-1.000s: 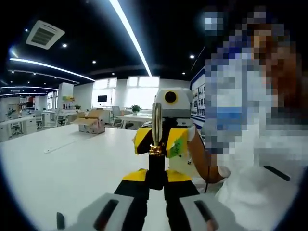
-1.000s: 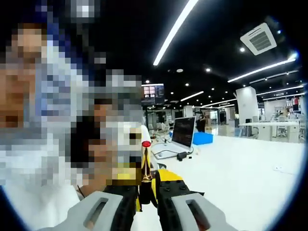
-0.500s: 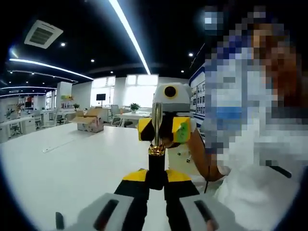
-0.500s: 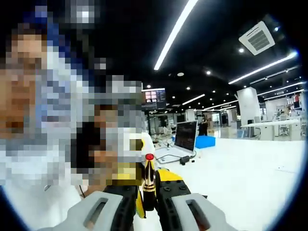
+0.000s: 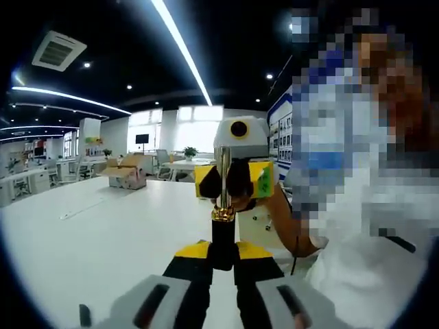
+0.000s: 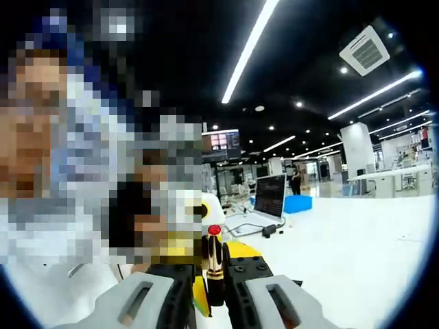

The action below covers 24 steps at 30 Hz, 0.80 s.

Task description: Unscrew the lipstick cap, remove the lipstick, and put the cap back on the lipstick

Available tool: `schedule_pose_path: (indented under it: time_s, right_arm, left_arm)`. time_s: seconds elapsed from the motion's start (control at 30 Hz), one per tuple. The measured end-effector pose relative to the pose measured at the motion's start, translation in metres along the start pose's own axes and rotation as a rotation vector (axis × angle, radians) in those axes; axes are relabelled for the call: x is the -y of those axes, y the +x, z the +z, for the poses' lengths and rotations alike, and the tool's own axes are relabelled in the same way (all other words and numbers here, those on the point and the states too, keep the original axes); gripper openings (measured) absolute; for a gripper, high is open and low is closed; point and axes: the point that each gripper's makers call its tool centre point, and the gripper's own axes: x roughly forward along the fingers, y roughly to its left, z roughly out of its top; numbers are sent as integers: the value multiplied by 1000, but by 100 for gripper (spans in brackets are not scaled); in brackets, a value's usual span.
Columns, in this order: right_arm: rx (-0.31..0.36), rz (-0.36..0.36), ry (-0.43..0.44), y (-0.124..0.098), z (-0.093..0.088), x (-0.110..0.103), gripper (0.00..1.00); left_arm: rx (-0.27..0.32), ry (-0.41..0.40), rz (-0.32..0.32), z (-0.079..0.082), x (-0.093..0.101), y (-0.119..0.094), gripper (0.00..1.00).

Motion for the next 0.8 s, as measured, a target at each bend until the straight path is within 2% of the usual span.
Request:
schedule_pose_path:
  time_s: [0.63, 0.8]
  right_arm:
    - [15, -2, 3, 0, 1, 0, 8]
    - [18, -17, -12, -1, 2, 2, 7]
  left_arm:
    - [-10, 12, -7, -2, 5, 1, 13]
    - [-2, -13, -12, -1, 5, 0, 14]
